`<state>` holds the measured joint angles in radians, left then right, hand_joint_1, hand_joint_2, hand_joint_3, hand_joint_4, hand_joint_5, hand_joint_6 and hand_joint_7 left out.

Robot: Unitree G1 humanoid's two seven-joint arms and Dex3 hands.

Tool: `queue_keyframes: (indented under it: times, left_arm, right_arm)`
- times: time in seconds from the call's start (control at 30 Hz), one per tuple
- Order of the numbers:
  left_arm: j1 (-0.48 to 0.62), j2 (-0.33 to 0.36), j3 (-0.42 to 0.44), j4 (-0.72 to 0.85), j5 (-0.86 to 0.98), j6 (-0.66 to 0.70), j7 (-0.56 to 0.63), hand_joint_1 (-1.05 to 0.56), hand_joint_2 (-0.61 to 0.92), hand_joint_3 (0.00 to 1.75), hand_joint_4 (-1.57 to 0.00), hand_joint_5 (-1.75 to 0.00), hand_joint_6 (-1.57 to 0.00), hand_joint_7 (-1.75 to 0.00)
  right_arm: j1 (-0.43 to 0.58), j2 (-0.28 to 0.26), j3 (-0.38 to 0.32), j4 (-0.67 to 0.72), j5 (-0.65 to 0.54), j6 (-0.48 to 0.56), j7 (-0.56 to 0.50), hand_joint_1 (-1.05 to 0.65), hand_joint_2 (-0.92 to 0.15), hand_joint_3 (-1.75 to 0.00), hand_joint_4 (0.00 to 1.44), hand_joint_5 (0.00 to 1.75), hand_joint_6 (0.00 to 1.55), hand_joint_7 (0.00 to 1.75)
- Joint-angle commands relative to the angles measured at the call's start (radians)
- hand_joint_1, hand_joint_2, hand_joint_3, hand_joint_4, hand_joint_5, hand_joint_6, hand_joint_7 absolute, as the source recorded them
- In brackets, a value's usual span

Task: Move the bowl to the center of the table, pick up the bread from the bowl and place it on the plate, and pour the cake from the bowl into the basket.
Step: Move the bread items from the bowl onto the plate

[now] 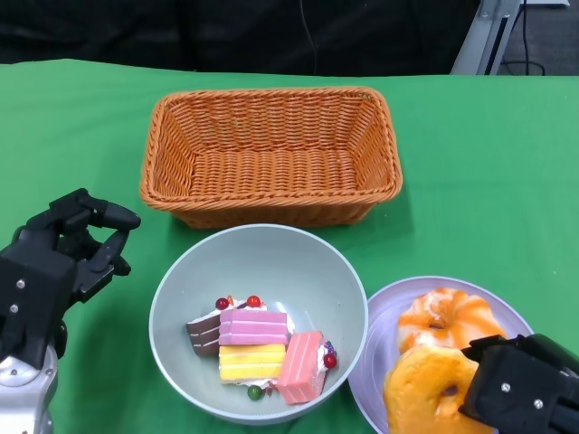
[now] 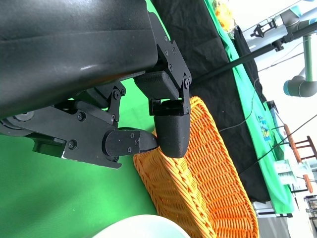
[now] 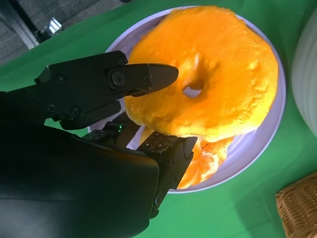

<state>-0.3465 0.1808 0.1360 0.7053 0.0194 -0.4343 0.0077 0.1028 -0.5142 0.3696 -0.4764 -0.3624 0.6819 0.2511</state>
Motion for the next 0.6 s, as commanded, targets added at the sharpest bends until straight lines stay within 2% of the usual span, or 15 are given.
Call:
queue_keyframes:
  times: [0.03,0.3,0.53,0.57,0.6]
  left_arm:
    - [0.001,0.021,0.006,0.004,-0.004,0.004,-0.007,-0.09,0.92,0.39,-0.78,-1.39,-0.76,-1.13]
    - [-0.004,0.02,0.007,0.011,-0.009,0.008,-0.01,-0.09,0.92,0.39,-0.79,-1.39,-0.76,-1.13]
    - [-0.007,0.022,0.009,0.02,-0.015,0.0,-0.023,-0.09,0.92,0.39,-0.79,-1.4,-0.76,-1.13]
    - [-0.006,0.022,0.008,0.018,-0.012,0.001,-0.021,-0.09,0.92,0.39,-0.79,-1.4,-0.76,-1.13]
    - [-0.006,0.022,0.007,0.017,-0.011,0.002,-0.02,-0.1,0.92,0.39,-0.79,-1.4,-0.76,-1.13]
  right_arm:
    - [0.011,0.017,-0.006,0.006,-0.023,-0.022,-0.013,-0.5,-0.92,-0.21,0.49,0.14,0.48,0.0]
    - [0.017,0.051,-0.017,0.025,-0.051,-0.045,-0.016,-0.47,-0.92,-0.19,0.55,0.14,0.53,0.02]
    - [0.033,0.065,-0.008,0.009,-0.126,-0.068,-0.048,-0.48,-0.92,-0.16,0.7,0.19,0.66,0.07]
    - [0.034,0.069,-0.009,0.003,-0.136,-0.061,-0.045,-0.48,-0.92,-0.15,0.73,0.21,0.68,0.08]
    - [0.035,0.072,-0.01,-0.003,-0.147,-0.056,-0.043,-0.48,-0.92,-0.15,0.71,0.33,0.71,0.08]
